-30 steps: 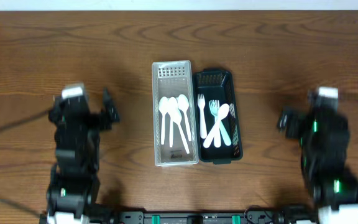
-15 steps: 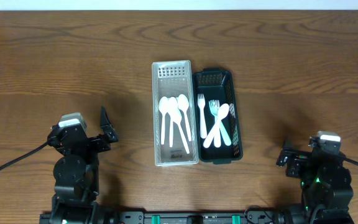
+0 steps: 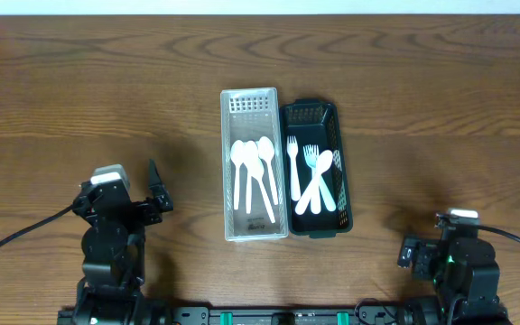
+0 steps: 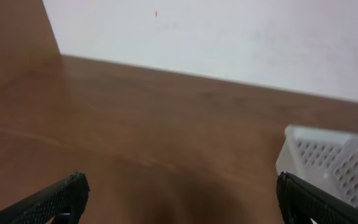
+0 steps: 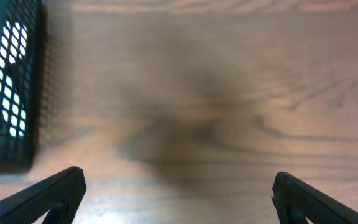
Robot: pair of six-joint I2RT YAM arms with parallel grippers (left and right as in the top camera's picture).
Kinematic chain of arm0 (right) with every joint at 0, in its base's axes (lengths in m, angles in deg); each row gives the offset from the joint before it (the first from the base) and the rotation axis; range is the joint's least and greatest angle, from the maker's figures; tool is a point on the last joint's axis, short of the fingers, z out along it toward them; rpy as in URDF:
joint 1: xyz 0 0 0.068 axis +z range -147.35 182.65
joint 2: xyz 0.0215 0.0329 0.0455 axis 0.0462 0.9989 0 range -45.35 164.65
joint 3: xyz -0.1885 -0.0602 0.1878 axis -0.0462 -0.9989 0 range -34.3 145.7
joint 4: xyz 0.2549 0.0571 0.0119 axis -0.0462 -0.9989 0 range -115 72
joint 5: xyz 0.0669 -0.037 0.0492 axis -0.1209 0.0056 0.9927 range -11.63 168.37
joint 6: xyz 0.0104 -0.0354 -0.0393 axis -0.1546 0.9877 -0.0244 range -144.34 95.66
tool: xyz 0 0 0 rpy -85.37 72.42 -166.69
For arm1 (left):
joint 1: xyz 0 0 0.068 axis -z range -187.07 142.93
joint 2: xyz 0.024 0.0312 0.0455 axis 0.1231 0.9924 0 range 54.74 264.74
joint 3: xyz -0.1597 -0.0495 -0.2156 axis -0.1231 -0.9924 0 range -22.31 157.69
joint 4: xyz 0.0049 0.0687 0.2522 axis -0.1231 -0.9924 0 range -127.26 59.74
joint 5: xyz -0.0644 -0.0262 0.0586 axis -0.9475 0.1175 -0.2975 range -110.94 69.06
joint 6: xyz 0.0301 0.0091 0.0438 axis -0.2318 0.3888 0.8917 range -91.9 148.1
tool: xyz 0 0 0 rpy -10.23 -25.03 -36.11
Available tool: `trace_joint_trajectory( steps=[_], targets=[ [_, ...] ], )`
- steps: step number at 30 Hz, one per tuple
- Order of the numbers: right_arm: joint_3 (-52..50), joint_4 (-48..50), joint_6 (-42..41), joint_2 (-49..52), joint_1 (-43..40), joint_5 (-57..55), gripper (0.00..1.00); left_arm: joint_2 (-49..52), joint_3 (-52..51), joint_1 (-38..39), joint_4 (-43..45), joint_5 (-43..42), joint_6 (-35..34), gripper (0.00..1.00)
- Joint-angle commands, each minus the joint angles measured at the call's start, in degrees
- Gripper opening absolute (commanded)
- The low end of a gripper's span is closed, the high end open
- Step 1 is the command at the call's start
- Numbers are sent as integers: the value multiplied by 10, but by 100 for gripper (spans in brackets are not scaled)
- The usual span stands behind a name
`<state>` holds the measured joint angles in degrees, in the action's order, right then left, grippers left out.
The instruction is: Pack container
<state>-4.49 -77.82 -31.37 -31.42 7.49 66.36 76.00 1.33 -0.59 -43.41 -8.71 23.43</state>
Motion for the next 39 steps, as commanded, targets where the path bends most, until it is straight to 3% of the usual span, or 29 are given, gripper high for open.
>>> trace_joint_trajectory(
  steps=[1,7,12,18,26,39],
  targets=[
    [-3,3,-6,-37,2,8,99,1,2,1,-23,4,-5,98],
    [-26,46,23,-136,4,54,99,1,2,1,-95,5,-5,98],
    [-140,277,108,-133,23,54,99,1,2,1,-161,5,-5,98],
    [-295,567,136,-134,24,46,99,1,2,1,-227,5,-5,98],
    [-295,563,160,-136,23,54,99,1,2,1,-289,5,-5,98],
    [-295,563,160,-136,23,54,99,1,2,1,-299,5,-5,98]
  ],
)
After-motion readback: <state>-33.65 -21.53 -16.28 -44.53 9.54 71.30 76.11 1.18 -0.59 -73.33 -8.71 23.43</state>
